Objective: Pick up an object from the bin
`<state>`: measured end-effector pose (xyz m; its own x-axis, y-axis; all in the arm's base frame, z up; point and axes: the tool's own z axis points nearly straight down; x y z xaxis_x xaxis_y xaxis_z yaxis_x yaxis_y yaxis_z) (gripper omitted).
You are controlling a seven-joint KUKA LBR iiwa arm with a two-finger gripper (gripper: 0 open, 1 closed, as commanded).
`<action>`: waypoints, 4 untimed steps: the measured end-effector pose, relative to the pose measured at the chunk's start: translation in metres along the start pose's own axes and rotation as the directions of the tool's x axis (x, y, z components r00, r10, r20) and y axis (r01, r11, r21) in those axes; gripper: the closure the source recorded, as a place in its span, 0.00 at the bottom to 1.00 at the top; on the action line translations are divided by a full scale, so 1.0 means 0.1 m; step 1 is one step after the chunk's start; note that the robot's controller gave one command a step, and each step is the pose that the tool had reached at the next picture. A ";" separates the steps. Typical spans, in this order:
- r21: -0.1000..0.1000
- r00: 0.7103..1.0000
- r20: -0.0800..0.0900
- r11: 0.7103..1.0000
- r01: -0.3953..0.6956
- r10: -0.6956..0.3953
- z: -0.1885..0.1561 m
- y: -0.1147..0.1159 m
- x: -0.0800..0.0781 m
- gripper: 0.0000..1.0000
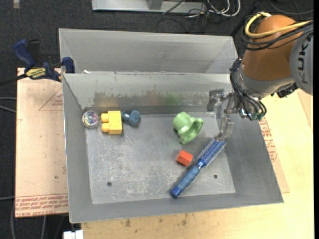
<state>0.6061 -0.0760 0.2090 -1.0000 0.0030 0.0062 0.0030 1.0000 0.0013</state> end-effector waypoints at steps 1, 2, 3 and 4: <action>-0.002 0.995 0.004 0.995 -0.097 0.097 1.43 0.21 0.18 0.00; 0.003 0.972 0.022 0.972 0.235 -0.235 1.37 0.23 0.79 0.00; 0.004 0.971 0.012 0.971 0.240 -0.240 0.42 0.27 1.26 0.00; 0.006 0.903 0.013 0.903 0.430 -0.430 1.29 0.15 1.19 0.00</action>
Offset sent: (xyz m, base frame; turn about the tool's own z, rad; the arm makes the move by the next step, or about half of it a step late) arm -0.0183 0.0194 -0.1390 0.0989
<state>0.4862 -0.0601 0.0809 -0.9042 -0.4271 -0.0076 -0.4271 0.9042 -0.0022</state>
